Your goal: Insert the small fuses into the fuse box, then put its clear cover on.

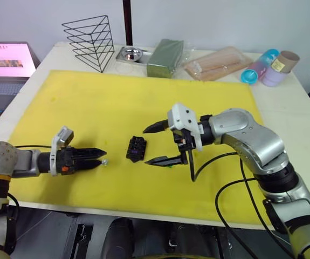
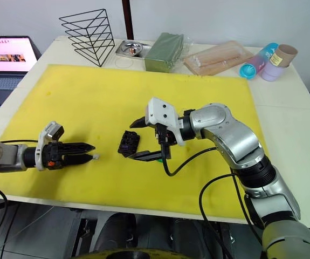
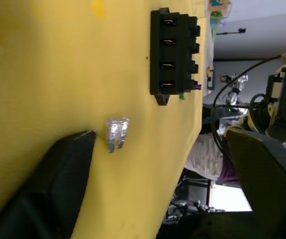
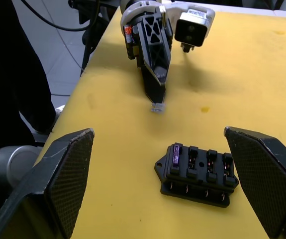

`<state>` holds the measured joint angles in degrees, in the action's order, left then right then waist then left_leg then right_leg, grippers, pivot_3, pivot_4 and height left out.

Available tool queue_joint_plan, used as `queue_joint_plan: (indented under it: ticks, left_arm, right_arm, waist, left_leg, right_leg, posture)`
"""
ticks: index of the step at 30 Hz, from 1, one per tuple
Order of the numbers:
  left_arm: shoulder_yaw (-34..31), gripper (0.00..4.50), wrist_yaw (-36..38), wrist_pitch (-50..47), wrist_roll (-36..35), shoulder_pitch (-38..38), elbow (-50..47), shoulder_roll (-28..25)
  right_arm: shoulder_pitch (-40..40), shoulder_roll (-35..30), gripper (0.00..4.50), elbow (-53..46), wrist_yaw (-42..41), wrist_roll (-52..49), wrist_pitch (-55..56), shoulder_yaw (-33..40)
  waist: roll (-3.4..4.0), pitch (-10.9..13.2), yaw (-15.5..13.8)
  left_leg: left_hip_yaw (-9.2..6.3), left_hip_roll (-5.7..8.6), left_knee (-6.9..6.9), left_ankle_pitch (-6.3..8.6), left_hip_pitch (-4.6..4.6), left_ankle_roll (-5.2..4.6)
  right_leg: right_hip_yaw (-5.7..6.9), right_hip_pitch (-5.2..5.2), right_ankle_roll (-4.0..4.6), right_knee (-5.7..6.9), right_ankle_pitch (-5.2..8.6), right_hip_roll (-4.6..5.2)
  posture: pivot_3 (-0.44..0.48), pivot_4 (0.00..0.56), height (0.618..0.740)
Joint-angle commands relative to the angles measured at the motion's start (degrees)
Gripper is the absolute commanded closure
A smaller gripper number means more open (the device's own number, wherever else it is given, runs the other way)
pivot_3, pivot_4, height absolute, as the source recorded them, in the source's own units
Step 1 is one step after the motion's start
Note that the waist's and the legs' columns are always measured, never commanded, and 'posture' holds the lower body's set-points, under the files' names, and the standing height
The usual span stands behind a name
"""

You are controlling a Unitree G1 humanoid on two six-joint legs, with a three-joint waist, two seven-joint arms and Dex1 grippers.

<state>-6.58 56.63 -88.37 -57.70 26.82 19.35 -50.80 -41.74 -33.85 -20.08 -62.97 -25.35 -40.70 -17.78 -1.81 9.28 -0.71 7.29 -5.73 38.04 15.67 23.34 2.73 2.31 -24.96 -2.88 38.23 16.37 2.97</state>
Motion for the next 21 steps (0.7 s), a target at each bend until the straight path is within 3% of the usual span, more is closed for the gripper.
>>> queue_joint_plan:
  ticks: [1, 4, 20, 21]
  left_arm:
    - [0.1, 1.33, -0.2, -0.3, 1.6, 0.0, -0.1, 1.3]
    - [0.0, 2.32, 0.1, -0.5, 2.2, 0.0, -0.5, 1.5]
    - [2.3, 2.32, 1.0, 2.5, 7.1, -2.9, -1.9, 1.8]
    - [2.5, 2.51, 1.1, 2.8, 7.3, -3.2, -2.1, 1.7]
  right_arm:
    - [0.0, -0.2, 0.0, -1.0, 0.3, -0.1, 0.7, 0.9]
    - [0.1, -0.2, 0.0, -0.9, 0.4, 0.0, 0.7, 0.9]
    - [-0.1, -0.3, 0.0, -1.4, 0.5, 0.0, 0.5, 0.9]
    - [-0.1, -0.3, 0.0, -1.4, 0.5, 0.0, 0.4, 0.9]
  waist:
    - [0.0, 0.0, 0.0]
    - [0.0, 0.0, 0.1]
    - [0.02, 0.0, 0.2]
    - [0.02, 0.0, 0.2]
  left_leg:
    - [0.01, 0.0, 0.02, 0.01, 0.0, -0.02]
    - [0.0, 0.0, 0.03, 0.01, 0.01, -0.02]
    - [0.0, -0.01, 0.03, 0.01, 0.0, -0.02]
    - [0.0, -0.01, 0.03, 0.01, -0.01, -0.02]
  right_leg:
    - [0.0, 0.0, -0.01, 0.0, 0.0, 0.01]
    - [0.0, 0.0, -0.02, 0.0, -0.01, 0.0]
    - [0.0, 0.0, -0.04, 0.02, -0.02, -0.01]
    - [0.0, 0.0, -0.04, 0.03, -0.02, -0.01]
  posture:
    - [0.0, 0.15, 0.74]
    - [0.0, 0.15, 0.74]
    - [0.0, 0.15, 0.74]
    - [0.0, 0.15, 0.74]
